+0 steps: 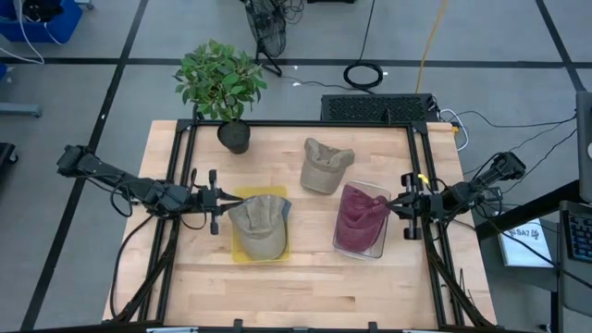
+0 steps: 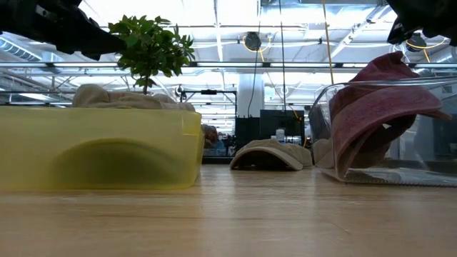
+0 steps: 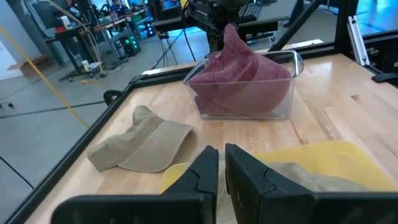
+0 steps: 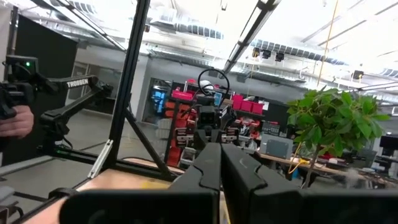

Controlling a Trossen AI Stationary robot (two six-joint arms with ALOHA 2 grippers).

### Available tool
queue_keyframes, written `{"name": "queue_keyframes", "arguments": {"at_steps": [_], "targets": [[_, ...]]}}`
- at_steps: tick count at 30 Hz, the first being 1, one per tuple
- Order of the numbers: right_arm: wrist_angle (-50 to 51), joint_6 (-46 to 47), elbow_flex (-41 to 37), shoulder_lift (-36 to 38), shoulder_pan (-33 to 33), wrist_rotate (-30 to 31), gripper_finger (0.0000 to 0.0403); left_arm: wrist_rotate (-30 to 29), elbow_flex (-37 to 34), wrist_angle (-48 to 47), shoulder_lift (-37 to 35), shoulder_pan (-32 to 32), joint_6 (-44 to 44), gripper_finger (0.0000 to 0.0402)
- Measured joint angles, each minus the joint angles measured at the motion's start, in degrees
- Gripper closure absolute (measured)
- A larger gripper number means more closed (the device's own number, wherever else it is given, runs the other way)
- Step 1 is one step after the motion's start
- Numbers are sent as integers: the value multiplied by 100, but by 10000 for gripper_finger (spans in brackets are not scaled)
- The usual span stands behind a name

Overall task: Pick and place caps into container
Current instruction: Put the brown cap into the yellow container

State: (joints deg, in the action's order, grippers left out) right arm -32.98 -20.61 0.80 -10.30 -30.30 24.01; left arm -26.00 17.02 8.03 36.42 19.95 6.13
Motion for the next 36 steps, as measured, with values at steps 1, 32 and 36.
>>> {"name": "queue_keyframes", "arguments": {"at_steps": [1,32,36], "targets": [[7,-46,0,0,0,0,403,0,0,0,0,1,-2,364],[-147,-126,0,2,-1,-2,403,-887,2608,9,2538,-823,39,364],[-147,-117,0,2,-2,-2,403,-877,3907,-732,3516,-1291,241,364]]}}
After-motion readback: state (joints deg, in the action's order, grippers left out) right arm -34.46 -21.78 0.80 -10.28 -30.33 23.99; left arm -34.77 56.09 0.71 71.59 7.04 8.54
